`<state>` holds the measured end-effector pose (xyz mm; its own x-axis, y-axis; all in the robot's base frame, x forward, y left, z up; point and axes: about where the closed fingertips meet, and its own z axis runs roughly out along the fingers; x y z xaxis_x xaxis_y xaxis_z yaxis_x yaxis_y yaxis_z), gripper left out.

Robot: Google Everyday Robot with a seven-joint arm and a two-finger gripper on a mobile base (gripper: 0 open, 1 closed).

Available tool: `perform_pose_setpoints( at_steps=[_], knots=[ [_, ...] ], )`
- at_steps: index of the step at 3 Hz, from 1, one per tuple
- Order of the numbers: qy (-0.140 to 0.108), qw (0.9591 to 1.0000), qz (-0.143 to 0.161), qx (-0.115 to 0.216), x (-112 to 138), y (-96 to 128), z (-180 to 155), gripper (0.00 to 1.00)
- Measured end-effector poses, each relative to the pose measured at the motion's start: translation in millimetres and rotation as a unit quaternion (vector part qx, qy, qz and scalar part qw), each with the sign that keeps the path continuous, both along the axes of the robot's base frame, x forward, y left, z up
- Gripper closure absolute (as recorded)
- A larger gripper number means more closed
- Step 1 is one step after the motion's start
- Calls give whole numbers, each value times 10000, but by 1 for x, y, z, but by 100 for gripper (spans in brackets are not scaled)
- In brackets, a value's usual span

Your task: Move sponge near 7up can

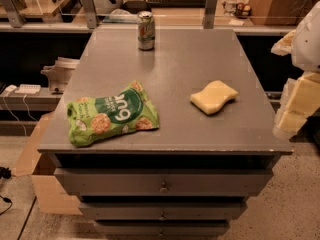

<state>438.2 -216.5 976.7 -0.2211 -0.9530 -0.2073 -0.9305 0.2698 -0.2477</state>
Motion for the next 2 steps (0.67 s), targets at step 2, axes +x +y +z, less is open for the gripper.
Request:
perform_pose_setpoints(
  at_steps=[2],
  knots=[
    [-31, 9990, 220, 394, 23, 13, -14, 0]
  ],
)
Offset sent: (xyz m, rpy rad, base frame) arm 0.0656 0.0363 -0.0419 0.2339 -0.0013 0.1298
